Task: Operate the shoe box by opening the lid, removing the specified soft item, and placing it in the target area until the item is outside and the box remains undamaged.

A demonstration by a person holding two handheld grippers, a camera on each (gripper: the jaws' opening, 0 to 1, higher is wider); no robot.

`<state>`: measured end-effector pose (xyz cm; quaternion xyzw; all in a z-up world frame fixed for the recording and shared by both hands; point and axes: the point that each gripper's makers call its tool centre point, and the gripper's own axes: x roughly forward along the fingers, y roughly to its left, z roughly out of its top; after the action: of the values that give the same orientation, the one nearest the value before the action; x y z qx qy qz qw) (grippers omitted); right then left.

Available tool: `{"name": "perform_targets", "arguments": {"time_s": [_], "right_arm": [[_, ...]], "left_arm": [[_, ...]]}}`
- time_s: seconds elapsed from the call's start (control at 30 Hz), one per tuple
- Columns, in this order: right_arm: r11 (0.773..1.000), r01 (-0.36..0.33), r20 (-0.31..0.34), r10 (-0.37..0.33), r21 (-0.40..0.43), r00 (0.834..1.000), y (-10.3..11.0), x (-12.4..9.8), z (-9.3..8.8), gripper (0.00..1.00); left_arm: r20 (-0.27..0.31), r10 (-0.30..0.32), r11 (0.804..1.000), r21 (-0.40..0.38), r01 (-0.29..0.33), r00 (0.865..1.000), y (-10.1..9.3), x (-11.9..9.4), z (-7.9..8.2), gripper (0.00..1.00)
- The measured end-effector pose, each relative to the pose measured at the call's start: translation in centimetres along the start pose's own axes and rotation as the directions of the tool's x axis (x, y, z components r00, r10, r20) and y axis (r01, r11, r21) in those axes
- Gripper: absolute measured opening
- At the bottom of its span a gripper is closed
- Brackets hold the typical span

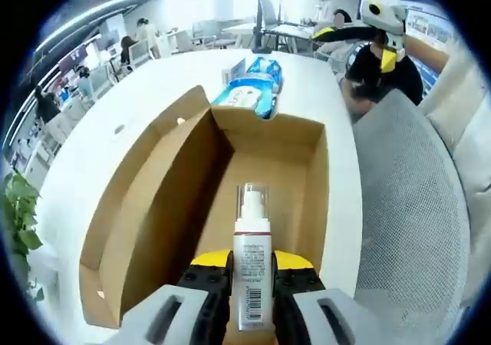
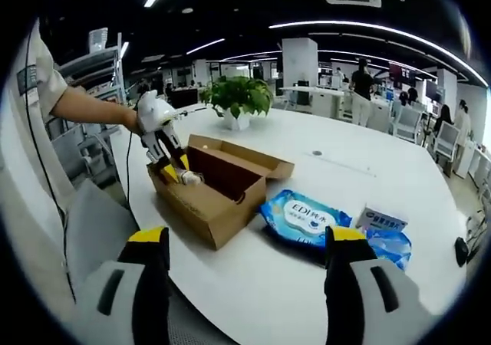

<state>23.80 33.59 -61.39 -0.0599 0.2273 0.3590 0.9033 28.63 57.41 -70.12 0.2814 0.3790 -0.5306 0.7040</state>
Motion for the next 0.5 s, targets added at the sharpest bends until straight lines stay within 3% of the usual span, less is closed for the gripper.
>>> {"name": "perform_targets", "arguments": {"time_s": [0.27,0.5], "right_arm": [[0.999,-0.04,0.05,0.04,0.011,0.998,0.6,1.0,1.6,0.71],[0.995,-0.102,0.089,0.099,0.022,0.991,1.7,1.9,3.0,0.65]], "left_arm": [[0.108,0.03,0.999,-0.036,-0.026,0.994,-1.0,-1.6,2.5,0.18],[0.222,0.035,0.998,-0.051,-0.024,0.974,-2.1,-3.1,5.2,0.18]]}}
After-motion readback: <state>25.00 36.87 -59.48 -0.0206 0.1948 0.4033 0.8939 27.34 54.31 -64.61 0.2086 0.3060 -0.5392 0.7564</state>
